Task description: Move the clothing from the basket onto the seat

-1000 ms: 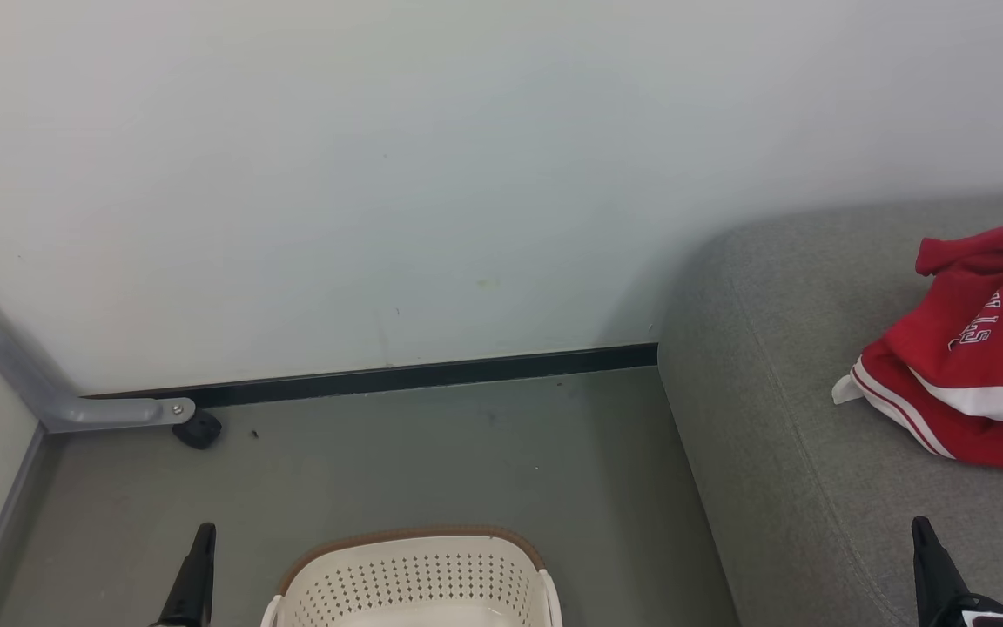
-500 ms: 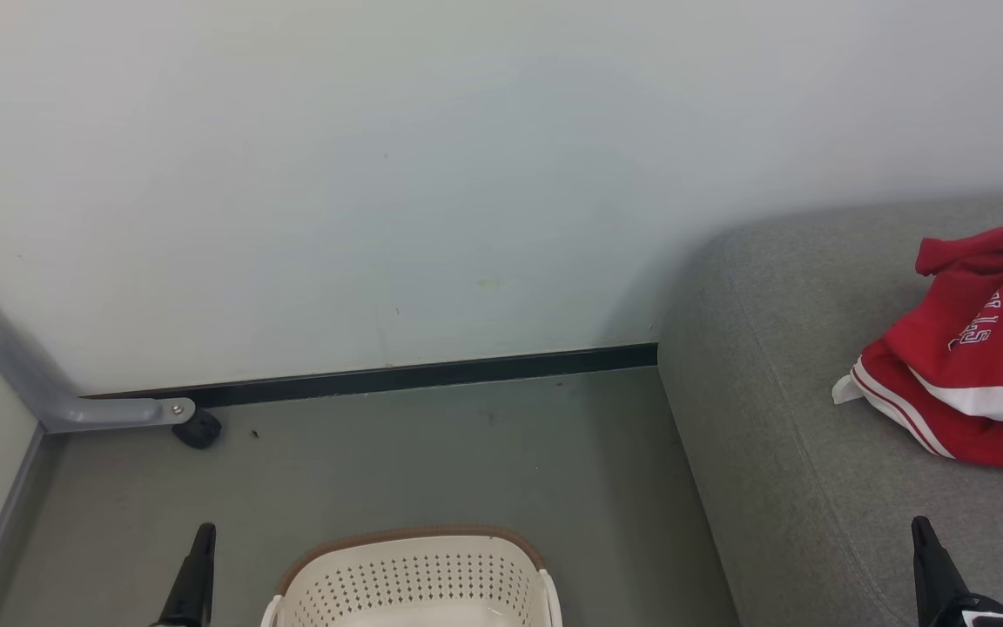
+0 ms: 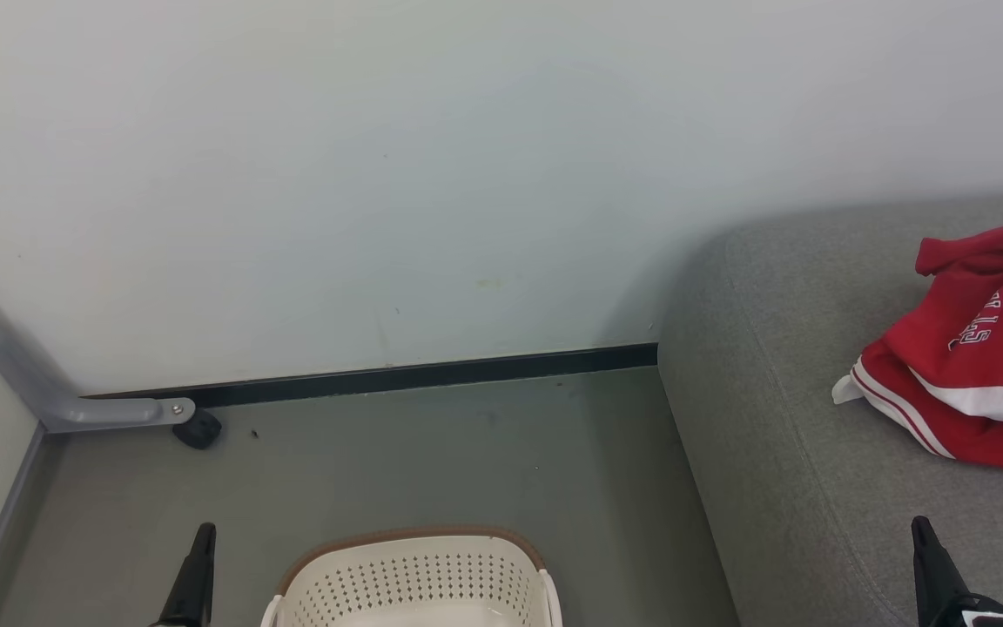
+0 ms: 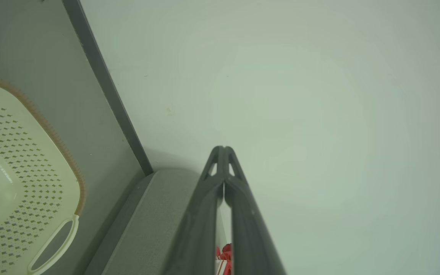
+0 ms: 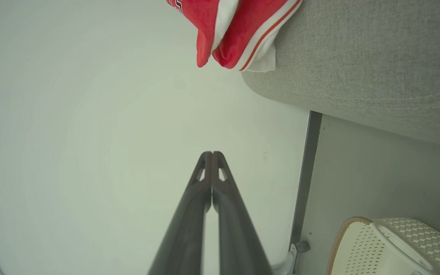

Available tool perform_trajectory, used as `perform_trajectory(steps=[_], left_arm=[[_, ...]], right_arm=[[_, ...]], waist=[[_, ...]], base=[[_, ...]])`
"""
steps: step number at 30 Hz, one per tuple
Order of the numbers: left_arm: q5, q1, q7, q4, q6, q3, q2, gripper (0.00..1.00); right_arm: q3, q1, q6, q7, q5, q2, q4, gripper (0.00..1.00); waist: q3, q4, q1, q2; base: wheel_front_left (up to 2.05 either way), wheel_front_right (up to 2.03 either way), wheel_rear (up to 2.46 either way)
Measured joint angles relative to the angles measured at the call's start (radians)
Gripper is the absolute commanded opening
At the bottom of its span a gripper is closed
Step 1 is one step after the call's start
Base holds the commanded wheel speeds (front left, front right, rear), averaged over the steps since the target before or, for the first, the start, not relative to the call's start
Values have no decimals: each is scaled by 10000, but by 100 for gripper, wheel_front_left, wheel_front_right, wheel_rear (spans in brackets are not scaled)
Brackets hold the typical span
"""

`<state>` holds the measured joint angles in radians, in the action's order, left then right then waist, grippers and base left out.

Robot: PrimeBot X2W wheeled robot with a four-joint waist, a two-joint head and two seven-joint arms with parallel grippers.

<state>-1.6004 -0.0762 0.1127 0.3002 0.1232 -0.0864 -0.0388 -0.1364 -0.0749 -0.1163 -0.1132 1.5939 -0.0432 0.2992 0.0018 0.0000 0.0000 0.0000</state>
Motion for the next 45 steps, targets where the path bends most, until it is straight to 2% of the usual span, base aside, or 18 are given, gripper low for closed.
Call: perform_trajectory(steps=[45], left_arm=[[0, 0, 0, 0, 0, 0, 0, 0]], right_arm=[[0, -13, 0, 0, 2, 2, -2, 0]], waist=[[0, 0, 0, 0]], base=[[0, 0, 0]])
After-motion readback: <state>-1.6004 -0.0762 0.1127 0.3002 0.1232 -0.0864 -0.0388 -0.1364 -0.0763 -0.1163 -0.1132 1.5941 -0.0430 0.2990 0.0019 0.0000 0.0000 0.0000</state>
